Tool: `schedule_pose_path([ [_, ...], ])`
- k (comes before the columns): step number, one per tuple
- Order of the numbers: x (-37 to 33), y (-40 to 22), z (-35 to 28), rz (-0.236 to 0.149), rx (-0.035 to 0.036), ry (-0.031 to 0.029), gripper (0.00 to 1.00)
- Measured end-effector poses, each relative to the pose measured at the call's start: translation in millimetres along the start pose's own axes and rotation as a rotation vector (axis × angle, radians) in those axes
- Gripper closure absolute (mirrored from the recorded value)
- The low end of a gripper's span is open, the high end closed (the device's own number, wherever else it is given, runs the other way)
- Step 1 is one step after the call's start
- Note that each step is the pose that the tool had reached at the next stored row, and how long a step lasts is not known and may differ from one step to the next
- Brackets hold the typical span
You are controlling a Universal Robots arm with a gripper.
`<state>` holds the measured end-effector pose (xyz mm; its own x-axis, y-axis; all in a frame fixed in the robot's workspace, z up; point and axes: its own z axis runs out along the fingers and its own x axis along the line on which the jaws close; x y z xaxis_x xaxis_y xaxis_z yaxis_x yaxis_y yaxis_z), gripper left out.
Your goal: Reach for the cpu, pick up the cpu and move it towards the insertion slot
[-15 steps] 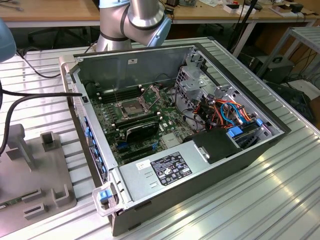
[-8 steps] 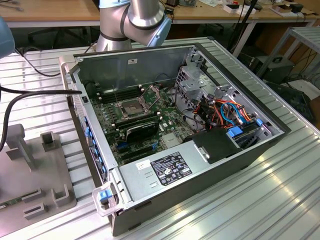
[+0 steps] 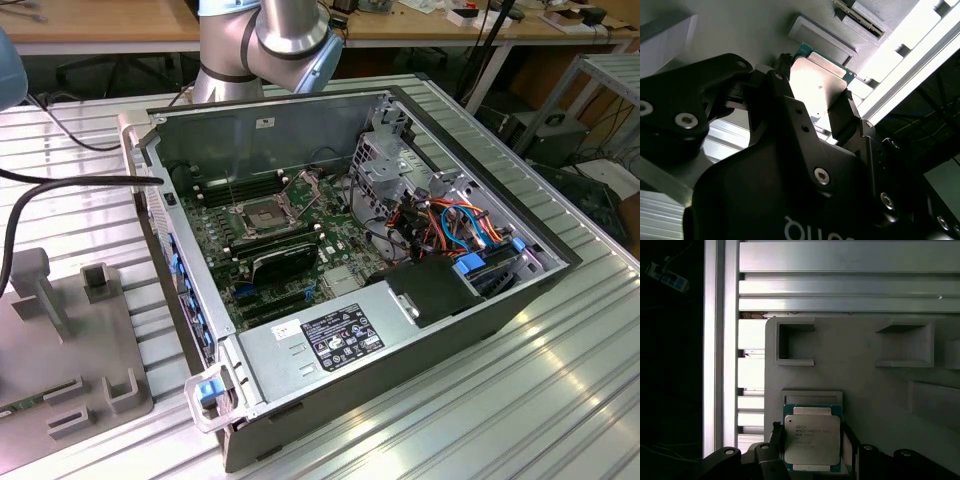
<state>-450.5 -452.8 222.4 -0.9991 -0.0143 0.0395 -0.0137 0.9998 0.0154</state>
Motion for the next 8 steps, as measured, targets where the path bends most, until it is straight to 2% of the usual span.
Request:
schedule_pose_path([
  [8, 0.1, 0.1, -3.6, 0.000, 0.0000, 0.0005, 0.45],
])
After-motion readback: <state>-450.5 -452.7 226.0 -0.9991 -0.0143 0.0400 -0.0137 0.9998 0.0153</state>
